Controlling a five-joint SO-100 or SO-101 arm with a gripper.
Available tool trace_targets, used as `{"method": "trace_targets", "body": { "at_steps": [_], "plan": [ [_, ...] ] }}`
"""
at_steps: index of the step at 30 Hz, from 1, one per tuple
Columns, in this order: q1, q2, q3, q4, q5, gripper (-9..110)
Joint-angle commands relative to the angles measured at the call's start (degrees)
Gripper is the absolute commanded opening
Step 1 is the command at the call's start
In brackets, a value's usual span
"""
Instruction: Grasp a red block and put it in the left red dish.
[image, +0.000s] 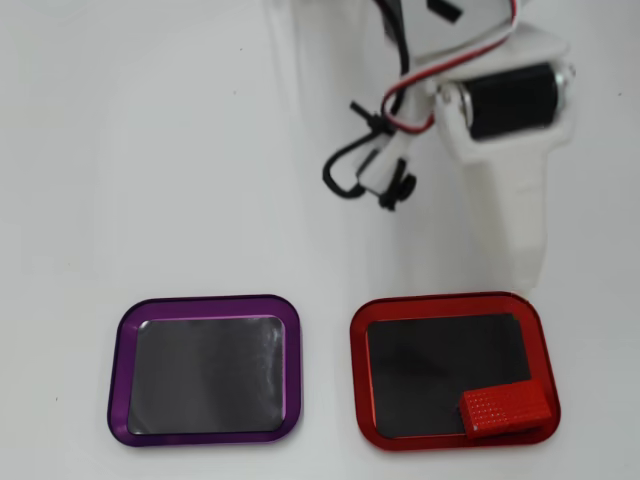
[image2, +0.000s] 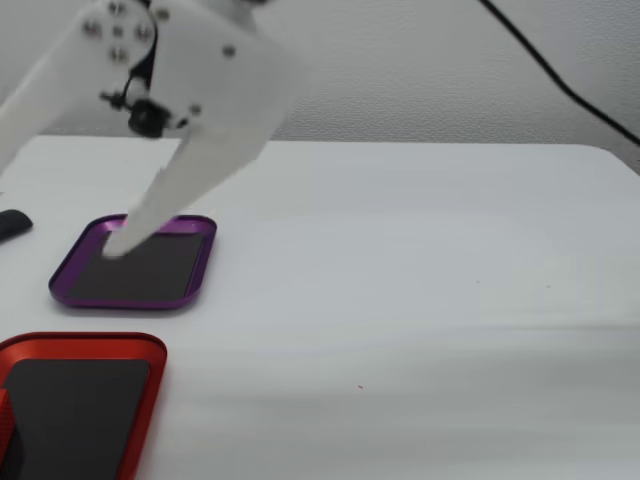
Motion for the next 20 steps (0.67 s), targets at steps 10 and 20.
{"method": "trace_targets", "body": {
  "at_steps": [10, 20],
  "plan": [
    [-0.2, 25.8, -6.5, 26.1, 0.2, 23],
    [9.6, 45.9, 27.9, 22.0, 0.2, 23]
  ]
}}
